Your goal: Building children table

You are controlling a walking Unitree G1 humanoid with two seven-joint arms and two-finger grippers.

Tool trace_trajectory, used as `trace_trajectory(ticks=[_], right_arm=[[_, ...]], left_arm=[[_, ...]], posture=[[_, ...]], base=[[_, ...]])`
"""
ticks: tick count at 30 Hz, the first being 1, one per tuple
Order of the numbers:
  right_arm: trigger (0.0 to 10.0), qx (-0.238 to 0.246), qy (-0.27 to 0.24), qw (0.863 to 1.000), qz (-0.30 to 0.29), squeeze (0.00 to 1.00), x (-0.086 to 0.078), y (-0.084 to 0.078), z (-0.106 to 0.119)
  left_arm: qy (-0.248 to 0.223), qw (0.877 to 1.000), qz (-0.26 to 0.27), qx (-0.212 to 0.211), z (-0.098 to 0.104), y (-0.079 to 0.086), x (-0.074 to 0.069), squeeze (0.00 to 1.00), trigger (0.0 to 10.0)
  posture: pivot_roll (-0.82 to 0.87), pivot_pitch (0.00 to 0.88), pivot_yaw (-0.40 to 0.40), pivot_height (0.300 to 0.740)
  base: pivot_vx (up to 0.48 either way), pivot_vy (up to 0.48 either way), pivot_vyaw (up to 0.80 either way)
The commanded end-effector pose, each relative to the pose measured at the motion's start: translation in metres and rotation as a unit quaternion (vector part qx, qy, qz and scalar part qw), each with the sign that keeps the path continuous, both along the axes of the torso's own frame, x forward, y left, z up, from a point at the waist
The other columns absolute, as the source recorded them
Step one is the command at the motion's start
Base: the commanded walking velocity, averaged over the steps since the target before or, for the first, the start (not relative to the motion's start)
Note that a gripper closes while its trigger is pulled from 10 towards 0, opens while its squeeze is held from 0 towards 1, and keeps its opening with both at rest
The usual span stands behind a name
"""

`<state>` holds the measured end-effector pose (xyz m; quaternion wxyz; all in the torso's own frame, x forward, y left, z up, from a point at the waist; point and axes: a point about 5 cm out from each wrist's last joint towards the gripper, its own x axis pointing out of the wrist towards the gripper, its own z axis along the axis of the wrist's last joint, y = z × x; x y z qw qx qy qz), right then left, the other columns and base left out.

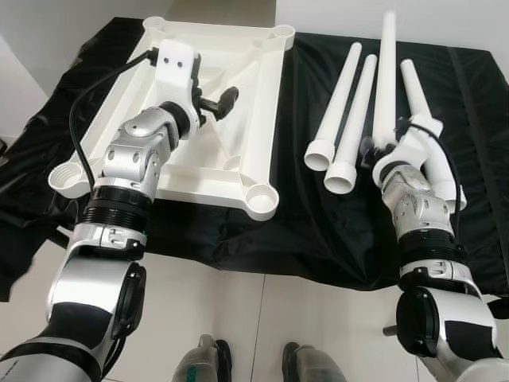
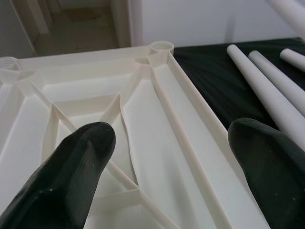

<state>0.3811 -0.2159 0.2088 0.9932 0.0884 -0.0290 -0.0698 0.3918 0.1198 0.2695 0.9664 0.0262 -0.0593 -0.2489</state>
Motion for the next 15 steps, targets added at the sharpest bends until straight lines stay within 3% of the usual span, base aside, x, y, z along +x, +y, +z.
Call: trace_trajectory(ticks=[1,3,7,15], right_arm=[[10.0,0.014,-0.032,0.999,0.02,0.0,-0.002,0.002,0.007],[10.0,0.014,-0.032,0.999,0.02,0.0,-0.002,0.002,0.007],[10.0,0.012,-0.089,0.993,0.073,0.0,-0.007,0.007,0.016],[10.0,0.016,-0.151,0.983,0.101,0.0,-0.015,0.012,0.026]], left_arm=[[-0.01,1.0,-0.004,-0.004,0.006,0.003,0.001,0.0,10.0],[-0.01,1.0,-0.004,-0.004,0.006,0.003,0.001,0.0,10.0],[-0.012,0.999,-0.017,-0.029,0.011,-0.006,0.004,0.0,10.0],[-0.001,0.999,-0.024,-0.033,0.004,-0.017,0.007,0.0,10.0]], posture=[[-0.02,0.061,0.06,0.74],[-0.02,0.061,0.06,0.74],[-0.03,0.037,0.047,0.74],[-0.05,0.024,0.048,0.74]], base=[[0.0,0.0,0.0],[0.0,0.0,0.0],[0.0,0.0,0.0],[0.0,0.0,0.0]])
